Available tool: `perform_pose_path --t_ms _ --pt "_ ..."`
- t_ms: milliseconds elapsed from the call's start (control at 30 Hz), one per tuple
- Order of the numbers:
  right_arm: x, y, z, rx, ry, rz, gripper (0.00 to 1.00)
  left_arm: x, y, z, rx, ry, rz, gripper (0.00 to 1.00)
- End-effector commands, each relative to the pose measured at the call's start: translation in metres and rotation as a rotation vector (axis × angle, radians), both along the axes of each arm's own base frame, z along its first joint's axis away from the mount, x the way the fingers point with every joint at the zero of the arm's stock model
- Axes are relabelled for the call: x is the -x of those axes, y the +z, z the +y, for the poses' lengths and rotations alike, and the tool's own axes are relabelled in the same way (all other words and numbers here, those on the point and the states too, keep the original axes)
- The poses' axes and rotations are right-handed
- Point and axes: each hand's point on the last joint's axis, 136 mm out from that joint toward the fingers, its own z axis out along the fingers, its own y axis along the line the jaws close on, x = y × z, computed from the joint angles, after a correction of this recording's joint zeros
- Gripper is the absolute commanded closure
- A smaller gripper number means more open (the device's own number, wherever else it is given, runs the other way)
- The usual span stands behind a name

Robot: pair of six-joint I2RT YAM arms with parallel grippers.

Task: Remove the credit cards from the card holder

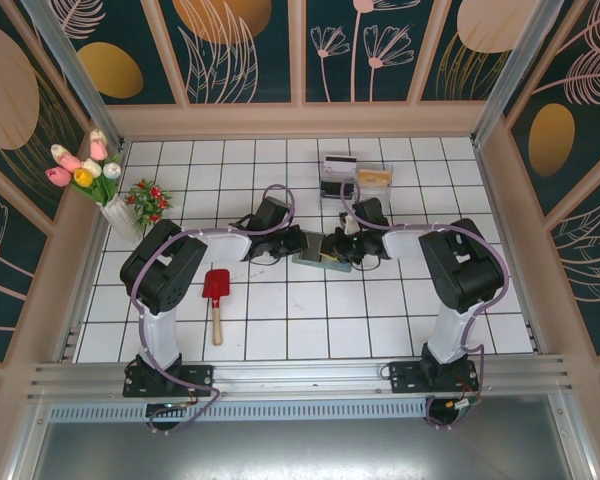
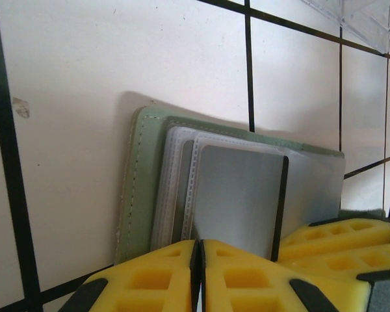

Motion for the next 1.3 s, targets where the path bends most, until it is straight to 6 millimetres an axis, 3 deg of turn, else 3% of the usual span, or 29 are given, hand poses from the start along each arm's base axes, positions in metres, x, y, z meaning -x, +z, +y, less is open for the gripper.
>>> perform_pose_path --t_ms 0,533,767,1000,1267 --pt "0.006 0.001 0.003 -0.067 0.042 -0.018 0.83 0.046 -0.067 0.042 -0.184 0.036 0.207 0.87" --pt "0.009 -0.001 -0.019 -0.063 0.019 -0.009 0.97 0.041 -0.06 0.046 -0.197 0.054 0.175 0.79" --pt "0.015 0.002 -0.023 -0.079 0.03 -0.012 0.96 0.04 -0.058 0.044 -0.192 0.048 0.171 0.79" --pt "0.012 0.016 -0.008 -0.134 0.054 -0.029 0.87 0.04 -0.06 0.043 -0.189 0.046 0.177 0.81" --pt "0.008 0.016 -0.006 -0.096 0.002 -0.024 0.85 0.041 -0.06 0.043 -0.186 0.046 0.181 0.81"
